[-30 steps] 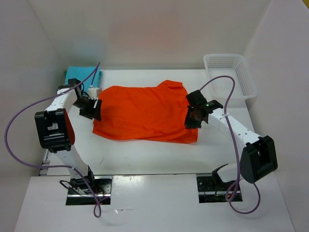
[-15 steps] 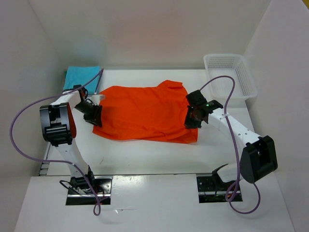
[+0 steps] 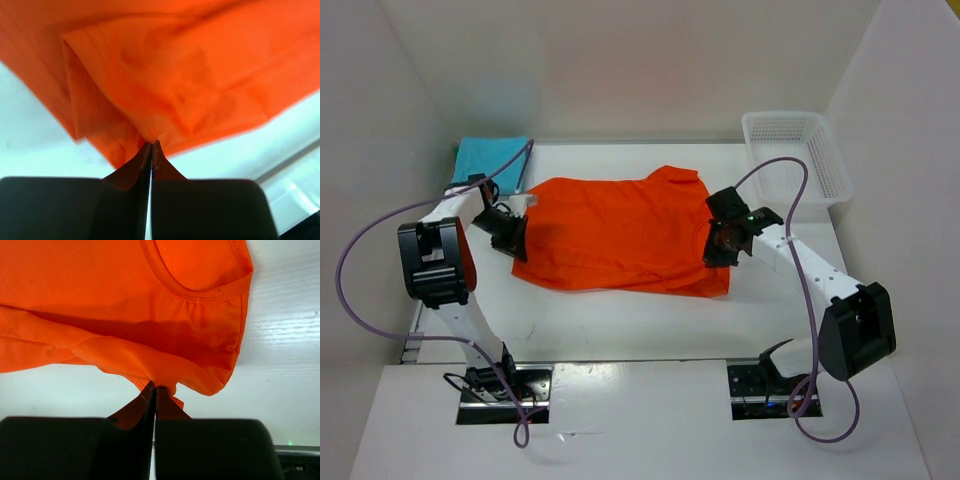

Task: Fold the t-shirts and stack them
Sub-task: Flatten out the tshirt

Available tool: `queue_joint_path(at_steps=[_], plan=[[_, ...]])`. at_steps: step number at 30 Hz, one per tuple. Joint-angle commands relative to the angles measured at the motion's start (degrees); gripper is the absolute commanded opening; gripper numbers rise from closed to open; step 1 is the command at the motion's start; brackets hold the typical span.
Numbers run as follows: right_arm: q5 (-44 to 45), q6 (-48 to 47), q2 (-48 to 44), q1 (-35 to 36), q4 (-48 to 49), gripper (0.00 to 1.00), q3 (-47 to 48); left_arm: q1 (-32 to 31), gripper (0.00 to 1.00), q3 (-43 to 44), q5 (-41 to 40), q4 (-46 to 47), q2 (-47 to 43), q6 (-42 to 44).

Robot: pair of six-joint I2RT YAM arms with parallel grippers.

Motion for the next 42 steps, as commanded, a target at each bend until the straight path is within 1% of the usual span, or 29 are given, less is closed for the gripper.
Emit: queue_joint_path(at_steps=[1,2,4,5,6,8,9,11,14,16,19,22,25,26,28,29,30,31,32,33,34,35,36,37,38,39,40,41,42], plan=[[0.89,0.65,-3.99,0.19,-3.22,0.0,-0.09,1.02,0.0,0.15,2.78,-8.29,-7.44,5.16],[0.89,1.43,-5.14,0.71,-4.79,0.0,-0.7,1.8,0.0,-0.46,1.82,-10.07,-8.67,7.78],[-1.04,2.32,-7.51,0.71,-5.86,0.0,-1.58,2.43,0.0,-1.77,-2.13,-14.63,-12.89,10.26],[-1.74,3.19,-9.61,0.71,-6.39,0.0,-2.28,3.12,0.0,-3.78,-3.36,-16.05,-14.21,12.36],[-2.27,3.98,-10.5,0.71,-7.52,0.0,-2.89,3.65,0.0,-5.02,-6.25,-17.28,-16.74,13.07],[-2.88,4.69,-11.74,1.32,-8.85,0.0,-3.42,3.66,0.0,-7.92,-9.25,-19.57,-20.17,14.22],[-2.89,4.69,-12.44,1.33,-9.98,0.0,-3.43,3.66,0.0,-11.07,-11.96,-19.58,-21.15,14.22],[-3.42,5.22,-12.97,1.86,-10.52,0.0,-3.43,3.66,0.0,-13.64,-13.65,-20.28,-23.17,14.22],[-4.82,5.22,-13.5,2.47,-13.06,0.0,-3.95,3.66,0.0,-14.17,-15.76,-21.51,-24.67,13.53],[-4.82,5.22,-14.02,3.69,-15.34,0.0,-3.95,3.66,0.0,-13.56,-17.69,-22.04,-25.2,13.0],[-4.82,4.7,-15.6,3.7,-17.63,0.0,-3.95,3.66,0.0,-12.42,-19.28,-22.57,-25.73,12.11],[-5.35,4.69,-16.31,3.7,-18.34,0.0,-4.66,1.91,0.0,-14.08,-24.02,-22.57,-25.73,12.11],[-5.35,4.69,-15.7,3.7,-17.12,0.0,-5.27,1.9,0.0,-14.61,-24.03,-22.57,-25.73,12.11],[-6.05,4.69,-15.7,3.7,-16.33,0.0,-5.27,1.9,0.0,-14.61,-22.81,-22.57,-25.73,12.11],[-6.58,4.17,-15.0,3.7,-14.66,0.0,-4.49,1.9,0.0,-12.43,-20.44,-22.57,-24.08,13.34],[-5.89,2.6,-14.13,3.0,-11.96,0.0,-3.09,1.9,0.0,-8.15,-17.38,-22.57,-22.67,13.34],[-5.88,0.84,-12.46,1.61,-10.54,0.0,-0.81,1.9,0.0,-4.98,-16.22,-22.57,-20.74,13.34],[-5.27,-1.52,-6.7,-0.15,-9.13,0.0,6.17,1.2,0.0,-0.86,-15.25,-22.57,-15.59,11.86],[-4.13,-3.9,-2.82,-1.82,-8.07,0.0,10.94,1.2,0.0,4.58,-13.59,-22.57,-12.93,10.37],[-0.03,-7.75,1.4,-4.45,-8.06,0.0,23.86,1.2,0.0,18.21,-9.31,-22.57,-10.55,9.14],[2.79,-9.27,9.71,-5.43,-9.1,0.0,31.56,0.67,0.0,26.09,-7.79,-22.57,-6.18,7.65],[6.22,-10.06,13.36,-5.96,-11.64,0.0,39.73,0.67,0.0,34.69,-6.64,-22.04,-3.96,3.28],[13.04,-10.59,16.26,-5.97,-13.32,0.0,56.96,0.67,0.0,43.22,-3.15,-21.43,-2.28,1.32],[15.45,-10.6,19.16,-5.97,-15.25,0.0,65.83,0.67,0.0,58.01,-1.63,-20.38,-0.27,-0.96],[17.57,-10.6,24.5,-6.49,-17.44,0.0,74.71,0.67,0.0,63.55,-0.49,-17.5,-0.25,-4.11],[22.02,-9.99,26.29,-5.71,-21.03,0.0,88.54,0.06,0.0,67.0,-1.35,-15.99,-0.85,-4.67],[23.11,-9.98,26.31,-5.7,-21.07,0.0,90.86,-0.56,0.0,68.69,-2.05,-13.19,-1.73,-4.67],[23.12,-9.29,25.53,-5.7,-21.07,0.0,90.88,-0.56,0.0,67.84,-2.06,-12.12,-2.78,-5.2],[23.65,-9.28,24.91,-4.75,-21.07,0.0,90.1,-0.56,0.0,66.26,-0.23,-11.41,-4.8,-5.2]])
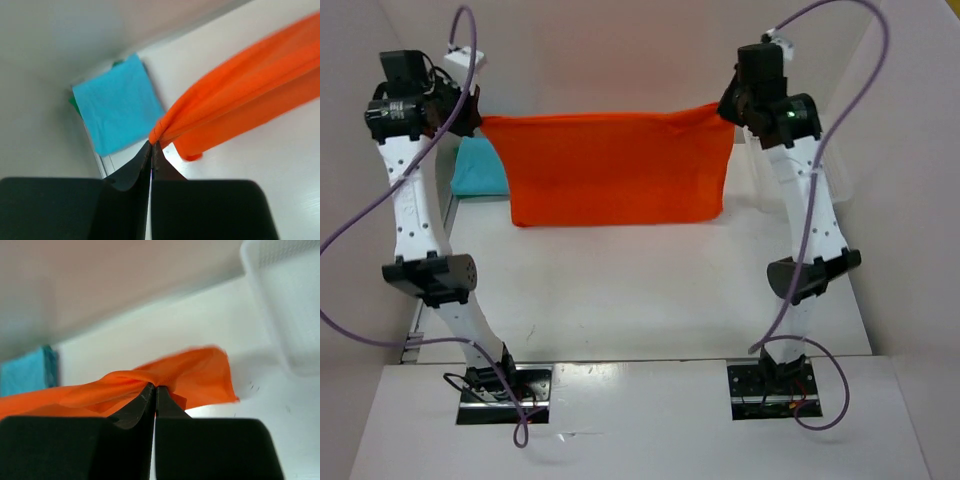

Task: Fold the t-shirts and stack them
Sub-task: Flatten out the tshirt

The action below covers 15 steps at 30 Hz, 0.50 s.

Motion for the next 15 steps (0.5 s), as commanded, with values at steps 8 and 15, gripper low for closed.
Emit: queue_joint_path(at_steps=[8,15], plan=[[18.54,5.21,-19.95,12.34,-7.7,0.0,-19.23,-1.05,0.0,-36.62,6.81,8.89,-18.37,-0.85],[1.68,16.2,-41.48,12.35,1.26,0.0,-68.37,-1.05,0.0,-63.51,1.98,7.68,-27.08,5.37]])
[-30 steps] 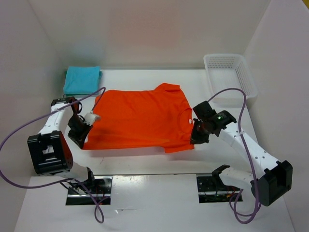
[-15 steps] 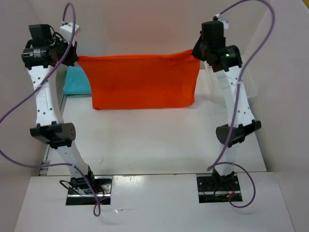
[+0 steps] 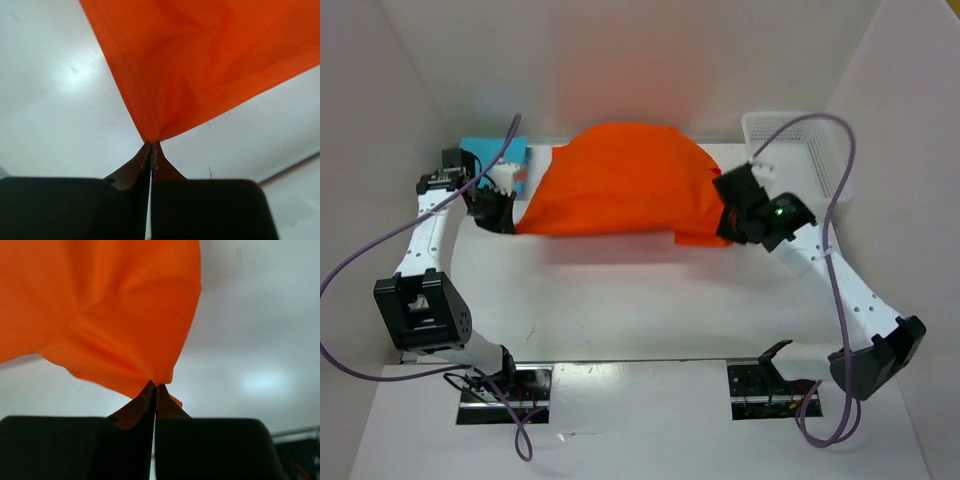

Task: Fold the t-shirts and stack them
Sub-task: Flatten out the tshirt, then grap the side of the flattened tshirt closest away from the robot with both arms, then fold the flattened tshirt in 1/3 of the way

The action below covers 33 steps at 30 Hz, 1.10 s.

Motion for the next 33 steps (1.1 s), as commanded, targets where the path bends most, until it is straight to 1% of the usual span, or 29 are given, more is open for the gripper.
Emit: queue_joint_path(at_steps=[1,2,3,5,8,11,15,18,20,22,24,27,32,33], plan=[[-8.75,7.2,-6.23,0.07,2.96,0.0,-13.9,0.09,0.0,-7.33,-1.91,-1.29,-4.62,4.99],[-13.56,8.08,-7.11,0.59,4.97,0.0,-19.94,0.09,0.0,-9.35,-2.7,-1.81,-4.62,5.52],[-15.7,8.09,-7.64,0.59,5.78,0.0,-22.44,0.09,0.0,-12.94,-3.4,-1.82,-3.75,6.13],[-19.74,9.31,-8.17,1.12,7.1,0.0,-27.7,0.09,0.0,-15.78,-5.59,-1.82,-2.26,7.28],[-20.46,9.93,-8.69,1.91,7.63,0.0,-30.19,0.09,0.0,-19.04,-7.27,-1.82,-0.67,8.86],[-21.08,9.24,-8.08,1.91,7.63,0.0,-30.2,0.09,0.0,-20.36,-7.98,-1.82,-0.67,9.39],[-21.08,8.53,-5.36,1.91,8.68,0.0,-30.2,0.09,0.0,-20.36,-9.82,-4.35,-0.67,9.39],[-20.03,7.13,-2.29,1.91,9.91,0.0,-28.18,0.09,0.0,-20.89,-10.44,-5.16,-0.67,8.87],[-17.4,5.19,0.43,1.91,10.53,0.0,-25.46,0.09,0.0,-20.36,-10.44,-5.16,-0.67,8.25],[-14.42,2.31,5.87,1.22,11.32,0.0,-22.21,0.09,0.0,-19.84,-10.44,-5.16,0.12,7.46],[-13.26,0.45,11.31,1.21,12.9,0.0,-19.92,0.09,0.0,-19.83,-10.44,-4.63,1.0,6.41],[-12.03,-2.19,16.5,-0.36,16.06,0.0,-17.11,0.09,0.0,-19.83,-10.44,-4.1,3.28,5.88],[-12.03,-5.26,20.56,-5.11,19.67,0.0,-15.87,1.85,0.0,-19.14,-10.97,-1.3,4.34,3.95],[-12.03,-5.27,21.18,-5.12,20.46,0.0,-15.17,1.85,0.0,-19.13,-10.97,-1.29,4.95,3.94]])
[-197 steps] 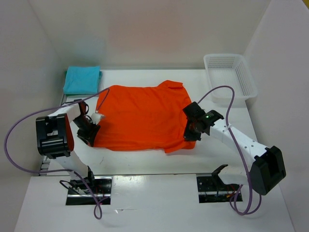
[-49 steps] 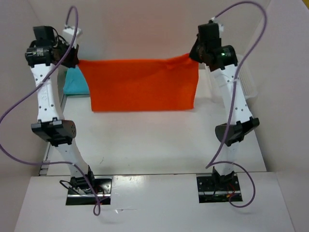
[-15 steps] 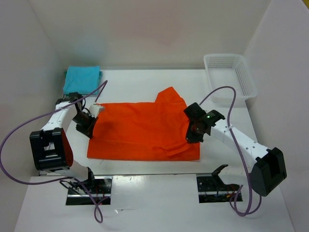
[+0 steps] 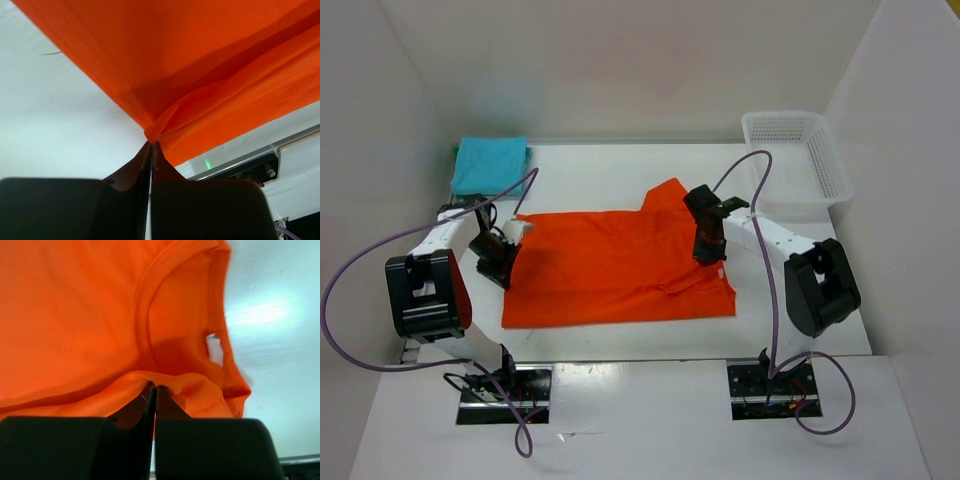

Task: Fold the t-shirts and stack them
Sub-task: Fold the flattened tshirt in 1/3 of the way

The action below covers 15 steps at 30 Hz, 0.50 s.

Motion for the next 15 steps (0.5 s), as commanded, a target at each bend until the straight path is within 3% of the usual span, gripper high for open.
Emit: queue_joint_path(at_steps=[1,15], plan=[[2.44,-3.54,1.86,-2.51,4.27,0.0,3.32,0.67,0.0,1.37,0.0,1.59,0.63,-2.41],[3.15,-6.54,7.32,-4.89,5.94,0.0,6.66,1.2,0.0,3.48,-1.06,2.92,5.19,-4.45]])
